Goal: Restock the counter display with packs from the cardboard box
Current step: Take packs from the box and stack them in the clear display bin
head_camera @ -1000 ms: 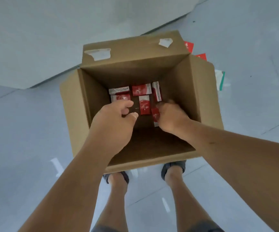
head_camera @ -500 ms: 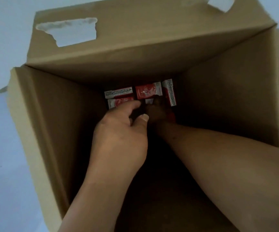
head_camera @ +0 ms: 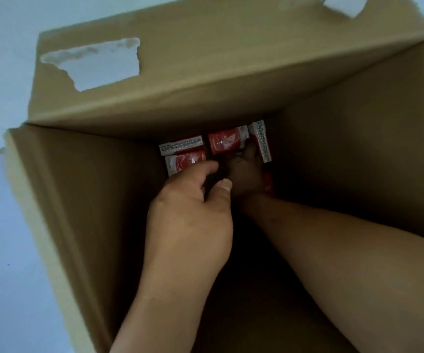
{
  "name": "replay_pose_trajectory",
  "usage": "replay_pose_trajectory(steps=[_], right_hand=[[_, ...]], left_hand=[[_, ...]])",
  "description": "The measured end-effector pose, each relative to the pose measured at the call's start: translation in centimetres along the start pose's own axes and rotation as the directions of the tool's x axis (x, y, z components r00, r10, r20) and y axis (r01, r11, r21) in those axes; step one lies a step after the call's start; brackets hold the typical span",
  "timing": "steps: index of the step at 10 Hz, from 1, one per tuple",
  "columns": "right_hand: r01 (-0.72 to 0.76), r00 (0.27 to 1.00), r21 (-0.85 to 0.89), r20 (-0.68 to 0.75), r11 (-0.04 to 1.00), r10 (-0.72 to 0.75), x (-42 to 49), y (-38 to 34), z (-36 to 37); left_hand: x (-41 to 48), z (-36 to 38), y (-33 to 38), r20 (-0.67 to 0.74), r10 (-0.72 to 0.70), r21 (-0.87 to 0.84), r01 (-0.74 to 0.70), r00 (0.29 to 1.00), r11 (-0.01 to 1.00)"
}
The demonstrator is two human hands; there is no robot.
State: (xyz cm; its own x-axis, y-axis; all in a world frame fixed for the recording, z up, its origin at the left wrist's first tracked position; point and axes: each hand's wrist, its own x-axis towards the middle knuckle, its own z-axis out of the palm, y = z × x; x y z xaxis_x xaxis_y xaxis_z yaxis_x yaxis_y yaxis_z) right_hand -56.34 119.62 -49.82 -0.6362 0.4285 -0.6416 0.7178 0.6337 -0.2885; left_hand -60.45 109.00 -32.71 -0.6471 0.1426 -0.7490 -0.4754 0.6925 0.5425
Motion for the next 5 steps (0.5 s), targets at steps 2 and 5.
replay_pose_trajectory(steps=[2, 5], right_hand=[[-0.041, 0.996, 0.250, -0.063, 0.967, 0.058, -6.5, -3.7, -6.2], [0.120, 0.971, 0.406, -0.240, 0.906, -0.022, -17.7, -7.4, -20.9]], left_hand=[[-2.7, -1.7, 2.1, -0.023, 0.029, 0.096, -0.027, 0.999, 0.995], [-11.1, -5.8, 7.6, 0.042, 0.203, 0.169, -0.207, 0.978, 0.964]])
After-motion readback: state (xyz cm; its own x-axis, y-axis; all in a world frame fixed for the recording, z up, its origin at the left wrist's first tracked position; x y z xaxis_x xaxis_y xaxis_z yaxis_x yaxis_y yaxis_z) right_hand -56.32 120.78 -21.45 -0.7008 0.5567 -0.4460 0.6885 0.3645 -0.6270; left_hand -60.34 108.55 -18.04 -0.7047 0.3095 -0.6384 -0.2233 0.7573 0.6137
